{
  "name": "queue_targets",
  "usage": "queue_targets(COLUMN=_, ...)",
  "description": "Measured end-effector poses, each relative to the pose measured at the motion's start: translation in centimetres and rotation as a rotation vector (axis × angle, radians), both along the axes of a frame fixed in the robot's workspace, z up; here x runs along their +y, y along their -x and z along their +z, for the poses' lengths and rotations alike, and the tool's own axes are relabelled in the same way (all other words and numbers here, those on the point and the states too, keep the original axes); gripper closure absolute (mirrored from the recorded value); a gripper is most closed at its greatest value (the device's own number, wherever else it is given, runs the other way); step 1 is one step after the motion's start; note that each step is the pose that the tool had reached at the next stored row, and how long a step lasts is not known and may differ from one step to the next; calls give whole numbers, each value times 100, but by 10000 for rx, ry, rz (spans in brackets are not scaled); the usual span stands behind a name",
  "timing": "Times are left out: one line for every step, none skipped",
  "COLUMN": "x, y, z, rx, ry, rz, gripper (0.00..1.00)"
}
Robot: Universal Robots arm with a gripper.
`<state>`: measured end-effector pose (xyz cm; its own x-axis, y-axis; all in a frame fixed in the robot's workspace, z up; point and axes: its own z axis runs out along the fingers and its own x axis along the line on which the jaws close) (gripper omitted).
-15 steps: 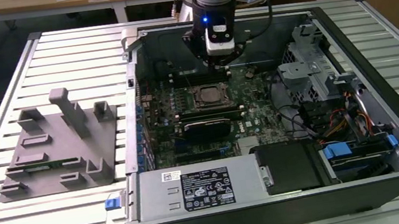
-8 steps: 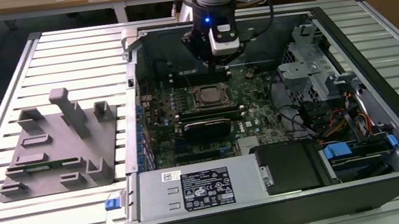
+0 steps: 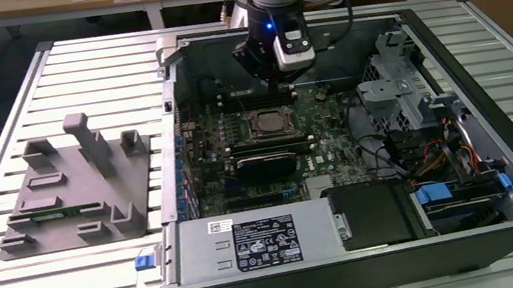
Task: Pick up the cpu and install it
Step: 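Install the first cpu locking lever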
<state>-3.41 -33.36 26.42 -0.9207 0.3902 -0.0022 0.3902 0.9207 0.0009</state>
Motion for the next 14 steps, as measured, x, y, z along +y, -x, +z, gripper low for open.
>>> queue_targets(x=0, y=0, z=0, rx=0, ry=0, rz=164, gripper=89)
queue_targets(x=0, y=0, z=0, rx=0, ry=0, rz=321, gripper=89)
queue_targets(x=0, y=0, z=0, rx=0, ry=0, rz=477, gripper=89)
queue_targets(x=0, y=0, z=0, rx=0, ry=0, rz=627, gripper=89)
queue_targets(x=0, y=0, z=0, rx=0, ry=0, rz=782, gripper=89)
queue_targets(x=0, y=0, z=0, rx=0, ry=0, rz=950, gripper=89)
queue_targets(x=0, y=0, z=-1, rx=0, ry=-1, rz=1132, gripper=89)
queue_targets(x=0, y=0, z=-1, rx=0, ry=0, rz=1310, gripper=89)
queue_targets(x=0, y=0, z=-2, rx=0, ry=1, rz=1491, gripper=89)
queue_targets(x=0, y=0, z=-3, rx=0, ry=0, rz=1687, gripper=89)
queue_targets(x=0, y=0, z=-4, rx=0, ry=0, rz=1866, gripper=89)
queue_targets(x=0, y=0, z=-4, rx=0, ry=0, rz=2048, gripper=89)
queue_targets(x=0, y=0, z=-5, rx=0, ry=0, rz=2231, gripper=89)
queue_targets(x=0, y=0, z=-6, rx=0, ry=0, rz=2412, gripper=89)
